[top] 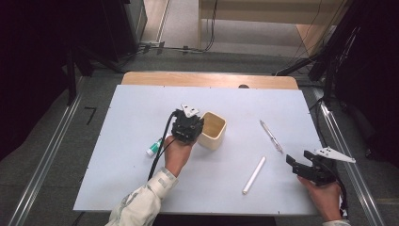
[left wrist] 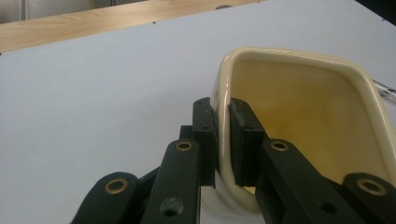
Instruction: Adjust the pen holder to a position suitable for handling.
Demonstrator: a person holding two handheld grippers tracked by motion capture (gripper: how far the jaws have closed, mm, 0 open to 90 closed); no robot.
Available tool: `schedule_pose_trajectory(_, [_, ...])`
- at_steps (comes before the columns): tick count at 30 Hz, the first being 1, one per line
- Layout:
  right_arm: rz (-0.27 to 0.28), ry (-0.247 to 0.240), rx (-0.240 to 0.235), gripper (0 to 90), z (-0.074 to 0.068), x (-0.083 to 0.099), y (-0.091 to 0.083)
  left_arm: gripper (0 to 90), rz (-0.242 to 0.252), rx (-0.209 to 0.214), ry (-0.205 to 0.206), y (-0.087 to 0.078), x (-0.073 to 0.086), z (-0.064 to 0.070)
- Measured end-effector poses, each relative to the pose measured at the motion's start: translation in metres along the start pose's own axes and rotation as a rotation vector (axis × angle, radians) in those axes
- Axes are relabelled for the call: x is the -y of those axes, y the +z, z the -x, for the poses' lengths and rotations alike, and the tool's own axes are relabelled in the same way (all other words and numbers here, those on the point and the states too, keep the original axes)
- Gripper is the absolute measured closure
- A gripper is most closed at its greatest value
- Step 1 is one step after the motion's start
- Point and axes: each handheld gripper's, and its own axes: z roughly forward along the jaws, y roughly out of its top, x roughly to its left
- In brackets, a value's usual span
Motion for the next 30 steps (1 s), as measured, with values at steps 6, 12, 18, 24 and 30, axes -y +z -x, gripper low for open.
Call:
schedule_pose_trajectory(6, [-0.001,-0.001,0.001,22.5,0.000,0.000,0.000,82.1,0.023,0.019,-0.020,0.002,0.002,-0.004])
schedule_pose_trajectory(12, [0.000,-0.001,0.000,22.5,0.000,0.000,0.000,65.4,0.040,0.035,-0.008,0.000,-0.001,-0.005])
schedule_pose_trajectory(18, [-0.003,-0.002,0.001,22.5,0.000,0.000,0.001,48.8,0.064,0.045,-0.015,-0.004,0.005,-0.010])
schedule_pose_trajectory(24, [-0.004,-0.005,-0.001,22.5,-0.002,-0.001,0.002,34.4,0.099,0.054,-0.038,-0.011,0.009,-0.016])
schedule_pose_trajectory(30, [-0.004,-0.007,-0.005,22.5,-0.002,-0.001,0.003,27.5,0.122,0.066,-0.054,-0.019,0.011,-0.019])
